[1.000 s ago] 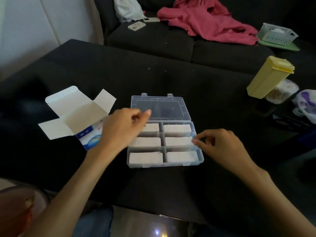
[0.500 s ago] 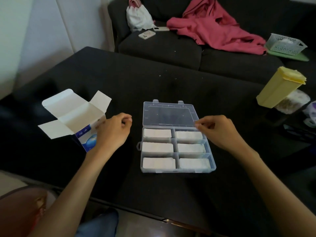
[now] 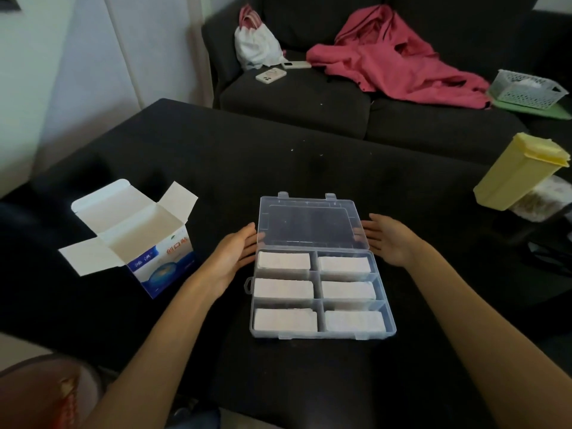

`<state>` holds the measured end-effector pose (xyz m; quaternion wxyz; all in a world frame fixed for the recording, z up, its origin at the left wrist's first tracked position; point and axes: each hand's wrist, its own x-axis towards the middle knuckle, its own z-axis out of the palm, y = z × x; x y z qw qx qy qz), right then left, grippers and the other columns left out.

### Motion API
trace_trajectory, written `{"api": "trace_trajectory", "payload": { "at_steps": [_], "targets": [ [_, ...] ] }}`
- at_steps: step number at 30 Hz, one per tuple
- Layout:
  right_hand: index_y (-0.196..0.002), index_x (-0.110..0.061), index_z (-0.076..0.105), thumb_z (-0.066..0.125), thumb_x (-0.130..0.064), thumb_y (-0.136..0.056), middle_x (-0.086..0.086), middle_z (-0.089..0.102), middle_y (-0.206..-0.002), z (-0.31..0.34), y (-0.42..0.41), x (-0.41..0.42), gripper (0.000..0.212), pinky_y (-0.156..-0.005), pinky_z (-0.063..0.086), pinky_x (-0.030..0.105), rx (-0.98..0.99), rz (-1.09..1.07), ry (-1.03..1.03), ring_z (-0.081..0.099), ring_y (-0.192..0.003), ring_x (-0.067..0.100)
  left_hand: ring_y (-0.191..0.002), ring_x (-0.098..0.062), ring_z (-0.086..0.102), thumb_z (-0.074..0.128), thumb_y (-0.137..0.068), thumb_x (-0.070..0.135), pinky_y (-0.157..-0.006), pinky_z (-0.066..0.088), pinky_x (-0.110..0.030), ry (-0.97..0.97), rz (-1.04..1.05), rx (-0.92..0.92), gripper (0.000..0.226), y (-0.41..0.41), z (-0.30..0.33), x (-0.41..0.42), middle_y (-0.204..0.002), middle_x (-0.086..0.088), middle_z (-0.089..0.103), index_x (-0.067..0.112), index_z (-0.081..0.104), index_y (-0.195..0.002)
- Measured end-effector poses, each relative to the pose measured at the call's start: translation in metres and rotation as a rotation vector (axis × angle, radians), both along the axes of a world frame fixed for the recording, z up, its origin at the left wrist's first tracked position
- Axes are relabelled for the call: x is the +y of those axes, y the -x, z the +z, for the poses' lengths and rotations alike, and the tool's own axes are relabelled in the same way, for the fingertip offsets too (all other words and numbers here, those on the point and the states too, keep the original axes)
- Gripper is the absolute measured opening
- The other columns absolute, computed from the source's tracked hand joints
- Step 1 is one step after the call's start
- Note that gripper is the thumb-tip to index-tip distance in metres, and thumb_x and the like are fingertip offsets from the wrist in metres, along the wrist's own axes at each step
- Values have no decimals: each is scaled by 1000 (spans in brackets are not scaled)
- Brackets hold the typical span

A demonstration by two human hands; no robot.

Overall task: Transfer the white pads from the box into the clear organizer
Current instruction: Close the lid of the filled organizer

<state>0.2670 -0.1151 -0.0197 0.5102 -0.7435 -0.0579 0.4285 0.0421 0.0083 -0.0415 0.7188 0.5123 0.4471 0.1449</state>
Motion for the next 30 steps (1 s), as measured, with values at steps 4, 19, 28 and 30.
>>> {"api": "trace_trajectory", "payload": {
  "at_steps": [4, 19, 28, 30],
  "targets": [
    [-112, -12, 58, 31, -30, -102, 9, 60, -112, 0, -4, -3, 34, -86, 45, 33, 29, -11, -112, 58, -98, 21, -125, -15, 48, 31, -100, 44, -96, 35, -29, -45, -23, -45, 47, 1, -3, 3, -138, 4, 51, 21, 40, -140],
    [-103, -9, 62, 30, -38, -100, 7, 63, -112, 40, 9, -38, 42, -98, 41, 36, -307, 271, -321, 58, -107, 20, -110, 1, 57, 24, -99, 47, -104, 34, -26, -423, -57, -188, 42, 17, 41, -16, -112, 15, 66, 34, 64, -101],
    [-100, -21, 70, 25, -46, -98, -11, 64, -114, 45, 53, -97, 52, -104, 24, 31, -562, 462, -203, 51, -114, 1, -102, 20, 45, 36, -99, 36, -80, 33, -4, -598, -248, -99, 29, 59, 33, -70, -112, 26, 54, 34, 61, -112],
    [-101, -21, 70, 28, -45, -97, -10, 59, -123, 37, 65, -108, 49, -102, 21, 25, -599, 504, -181, 41, -118, -1, -114, 8, 46, 41, -98, 34, -89, 39, -12, -667, -283, -58, 24, 68, 21, -77, -121, 19, 56, 38, 61, -111]
  ]
}}
